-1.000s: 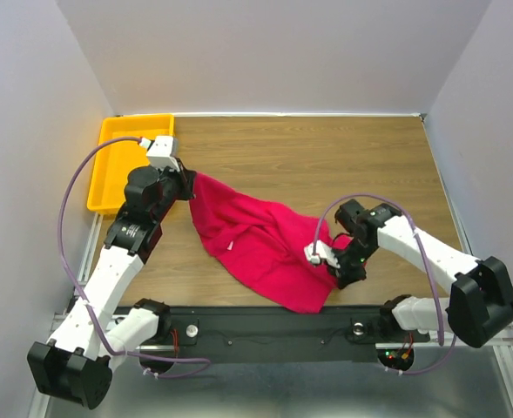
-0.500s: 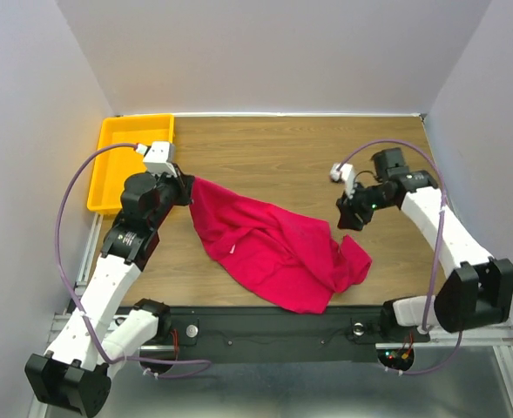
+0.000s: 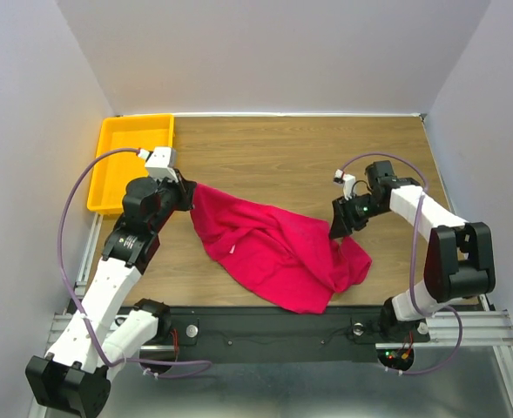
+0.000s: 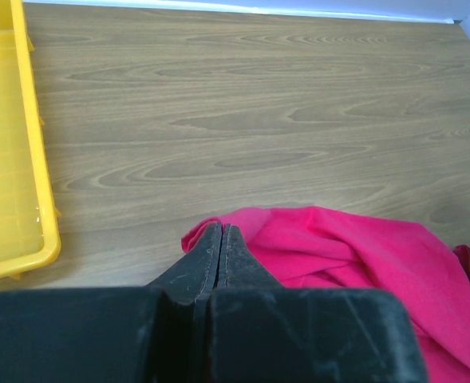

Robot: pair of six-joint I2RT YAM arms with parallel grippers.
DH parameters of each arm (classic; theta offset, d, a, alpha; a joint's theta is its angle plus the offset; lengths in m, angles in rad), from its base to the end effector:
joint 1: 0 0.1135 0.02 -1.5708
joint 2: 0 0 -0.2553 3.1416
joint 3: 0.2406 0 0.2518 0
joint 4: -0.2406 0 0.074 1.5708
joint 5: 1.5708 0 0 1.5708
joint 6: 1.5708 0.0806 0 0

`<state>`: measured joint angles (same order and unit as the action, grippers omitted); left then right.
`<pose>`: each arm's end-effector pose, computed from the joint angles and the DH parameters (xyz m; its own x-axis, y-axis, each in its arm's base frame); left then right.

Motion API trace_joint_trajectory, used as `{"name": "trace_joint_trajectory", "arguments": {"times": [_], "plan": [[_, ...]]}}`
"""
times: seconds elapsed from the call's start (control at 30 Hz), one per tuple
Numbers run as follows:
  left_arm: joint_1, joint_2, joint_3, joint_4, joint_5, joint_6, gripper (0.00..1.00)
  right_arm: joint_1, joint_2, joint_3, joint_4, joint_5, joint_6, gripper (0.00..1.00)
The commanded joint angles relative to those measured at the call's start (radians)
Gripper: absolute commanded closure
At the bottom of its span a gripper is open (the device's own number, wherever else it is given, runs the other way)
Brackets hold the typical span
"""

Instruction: Fold and stack the t-shirts

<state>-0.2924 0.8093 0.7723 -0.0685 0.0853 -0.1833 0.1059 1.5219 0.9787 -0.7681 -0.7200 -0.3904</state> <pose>0.2316 -0.0769 0.3330 -0.1663 -0.1396 -0.9761 0.3438 0.9196 -0.1901 0.2752 0.0827 0.1634 -0.7945 -0.3722 -0.4798 -0.5948 0.6359 0.4917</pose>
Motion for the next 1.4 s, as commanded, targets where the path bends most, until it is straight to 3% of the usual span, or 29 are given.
{"name": "trace_joint_trajectory", "arguments": {"times": [0.0, 0.07, 0.27, 0.33, 0.5, 0.7, 1.1, 1.2, 1.3, 1.33, 1.37], "plan": [[0.007, -0.019, -0.004, 0.059, 0.019, -0.007, 1.0, 0.005, 0.011, 0.015, 0.04, -0.015, 0.032, 0.45], [0.007, -0.021, 0.001, 0.059, 0.022, -0.005, 1.0, 0.006, 0.008, 0.038, -0.009, -0.035, -0.099, 0.45], [0.006, -0.024, 0.013, 0.052, 0.021, 0.002, 1.0, 0.008, -0.057, 0.164, -0.54, -0.088, -0.76, 0.44], [0.006, -0.013, 0.013, 0.053, 0.024, 0.004, 1.0, 0.027, -0.095, 0.154, -0.62, -0.082, -0.847, 0.44], [0.006, -0.002, 0.01, 0.064, 0.039, -0.01, 1.0, 0.208, -0.166, 0.075, -0.611, -0.027, -0.874, 0.44], [0.006, -0.012, 0.007, 0.062, 0.041, -0.019, 1.0, 0.354, -0.189, 0.026, -0.478, 0.02, -0.733, 0.43], [0.006, -0.007, 0.012, 0.064, 0.045, -0.019, 1.0, 0.377, -0.212, -0.041, -0.369, 0.197, -0.631, 0.47], [0.006, -0.009, 0.012, 0.062, 0.047, -0.019, 1.0, 0.379, -0.21, -0.063, -0.352, 0.209, -0.614, 0.51], [0.006, -0.013, 0.01, 0.064, 0.045, -0.018, 1.0, 0.382, -0.21, -0.084, -0.359, 0.199, -0.608, 0.65], [0.006, -0.013, 0.01, 0.064, 0.044, -0.018, 1.0, 0.382, -0.21, -0.084, -0.362, 0.192, -0.61, 0.65], [0.006, -0.013, 0.01, 0.062, 0.041, -0.018, 1.0, 0.383, -0.218, -0.083, -0.365, 0.183, -0.608, 0.78]]}}
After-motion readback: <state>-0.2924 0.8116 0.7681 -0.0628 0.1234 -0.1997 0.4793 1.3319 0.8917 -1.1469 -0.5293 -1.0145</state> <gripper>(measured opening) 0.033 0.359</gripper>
